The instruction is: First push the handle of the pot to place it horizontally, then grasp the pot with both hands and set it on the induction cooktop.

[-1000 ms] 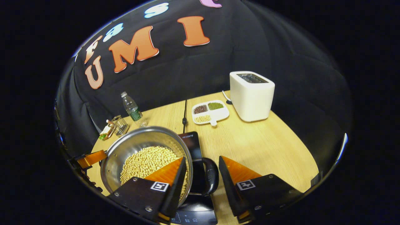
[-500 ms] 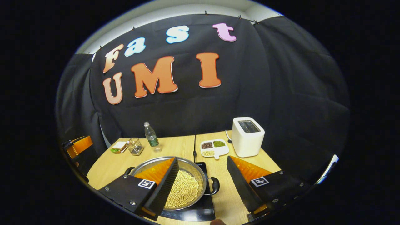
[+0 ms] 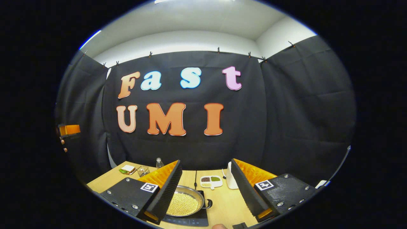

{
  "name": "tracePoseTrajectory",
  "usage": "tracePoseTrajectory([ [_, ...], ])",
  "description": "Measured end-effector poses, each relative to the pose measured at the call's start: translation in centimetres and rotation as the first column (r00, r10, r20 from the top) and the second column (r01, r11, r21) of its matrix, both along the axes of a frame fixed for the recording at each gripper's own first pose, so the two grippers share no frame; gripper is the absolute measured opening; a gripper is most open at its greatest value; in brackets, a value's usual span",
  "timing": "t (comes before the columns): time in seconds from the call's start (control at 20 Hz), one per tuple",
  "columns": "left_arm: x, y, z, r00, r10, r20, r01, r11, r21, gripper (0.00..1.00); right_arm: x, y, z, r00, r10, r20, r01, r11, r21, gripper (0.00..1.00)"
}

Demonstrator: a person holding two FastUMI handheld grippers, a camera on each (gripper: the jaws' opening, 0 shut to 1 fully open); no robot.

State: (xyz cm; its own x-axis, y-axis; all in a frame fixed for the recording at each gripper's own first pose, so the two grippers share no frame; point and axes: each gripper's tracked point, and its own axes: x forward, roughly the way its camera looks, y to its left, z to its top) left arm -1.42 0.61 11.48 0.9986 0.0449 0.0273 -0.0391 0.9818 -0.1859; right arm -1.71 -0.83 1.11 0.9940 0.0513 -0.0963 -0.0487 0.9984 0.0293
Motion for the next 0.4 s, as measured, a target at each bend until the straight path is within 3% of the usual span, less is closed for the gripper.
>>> tracePoseTrajectory([
  [0.1, -1.3, 3.7, 1.8, 0.994, 0.093, 0.052, -0.096, 0.994, 0.046, 0.80, -0.8, -0.2, 1.7, 0.999, -0.004, 0.035, 0.004, 1.000, 0.017, 1.00],
  [0.2, -2.7, 4.1, 2.5, 0.991, 0.105, 0.086, -0.110, 0.992, 0.055, 0.82, -1.2, -1.1, 2.5, 0.998, -0.021, 0.061, 0.019, 0.999, 0.037, 1.00],
  [0.25, -2.3, 4.0, 2.3, 0.991, 0.106, 0.086, -0.112, 0.992, 0.061, 0.82, -1.2, -1.3, 2.5, 0.998, -0.026, 0.061, 0.023, 0.999, 0.040, 0.95],
  [0.3, -2.2, 4.1, 2.2, 0.991, 0.111, 0.080, -0.117, 0.990, 0.073, 0.84, -1.5, -1.4, 2.3, 0.998, -0.025, 0.057, 0.022, 0.999, 0.044, 1.00],
  [0.35, -2.4, 4.2, 1.9, 0.992, 0.112, 0.065, -0.117, 0.989, 0.085, 0.82, -1.6, -1.2, 2.0, 0.999, -0.017, 0.049, 0.015, 0.999, 0.047, 0.95],
  [0.4, -2.5, 4.0, 1.6, 0.993, 0.105, 0.049, -0.109, 0.990, 0.092, 0.87, -1.8, -1.0, 1.7, 0.999, -0.006, 0.042, 0.004, 0.999, 0.050, 0.95],
])
